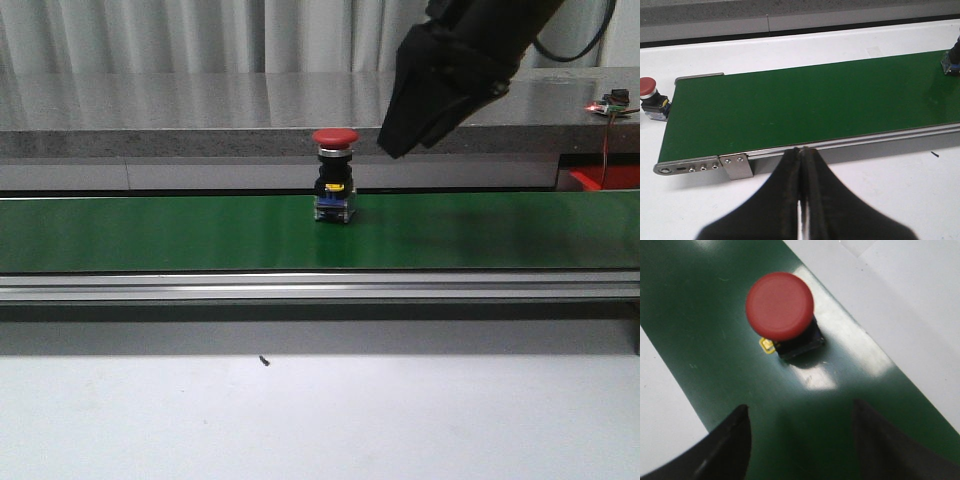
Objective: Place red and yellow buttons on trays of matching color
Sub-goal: 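Move the right gripper onto the second red button, grasp and lift it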
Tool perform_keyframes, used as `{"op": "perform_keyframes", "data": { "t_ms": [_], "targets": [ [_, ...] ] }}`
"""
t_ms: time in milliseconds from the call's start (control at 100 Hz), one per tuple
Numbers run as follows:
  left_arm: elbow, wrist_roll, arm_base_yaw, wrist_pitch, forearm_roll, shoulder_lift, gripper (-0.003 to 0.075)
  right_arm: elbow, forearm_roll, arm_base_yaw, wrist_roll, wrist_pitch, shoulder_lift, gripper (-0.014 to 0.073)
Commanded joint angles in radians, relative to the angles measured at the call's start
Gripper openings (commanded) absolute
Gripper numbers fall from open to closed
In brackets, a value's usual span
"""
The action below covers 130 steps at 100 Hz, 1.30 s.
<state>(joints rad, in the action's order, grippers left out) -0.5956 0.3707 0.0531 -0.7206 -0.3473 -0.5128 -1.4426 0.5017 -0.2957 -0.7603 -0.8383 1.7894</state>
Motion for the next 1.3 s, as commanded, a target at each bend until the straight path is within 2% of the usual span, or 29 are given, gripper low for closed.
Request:
{"op": "perform_keyframes", "data": {
  "t_ms": [0,550,620,740,810,1090,1290],
  "targets": [
    [-0.025,-0.001,-0.007,0.059,-0.022,-0.002,-0.002,-0.021,0.037,-0.016,-0.024,0.052,-0.026,0.0444],
    [-0.025,-0.001,-0.007,0.059,-0.022,-0.002,-0.002,-0.021,0.126,-0.029,-0.033,0.173,0.059,0.0435],
    [-0.025,-0.001,-0.007,0.059,-0.022,-0.002,-0.002,-0.021,0.126,-0.029,-0.033,0.174,0.06,0.0391],
    [-0.025,-0.001,-0.007,0.059,-0.022,-0.002,-0.002,-0.021,0.126,-0.029,-0.033,0.174,0.06,0.0197],
    [-0.025,-0.001,-0.007,0.059,-0.022,-0.002,-0.002,-0.021,0.126,-0.028,-0.033,0.174,0.06,0.0129],
    [-0.025,-0.001,-0.007,0.057,-0.022,-0.002,-0.002,-0.021,0.121,-0.012,-0.033,0.152,0.021,0.0113],
    [-0.025,-0.001,-0.007,0.057,-0.022,-0.002,-0.002,-0.021,0.121,0.074,-0.033,0.139,-0.044,0.0113]
  ]
}}
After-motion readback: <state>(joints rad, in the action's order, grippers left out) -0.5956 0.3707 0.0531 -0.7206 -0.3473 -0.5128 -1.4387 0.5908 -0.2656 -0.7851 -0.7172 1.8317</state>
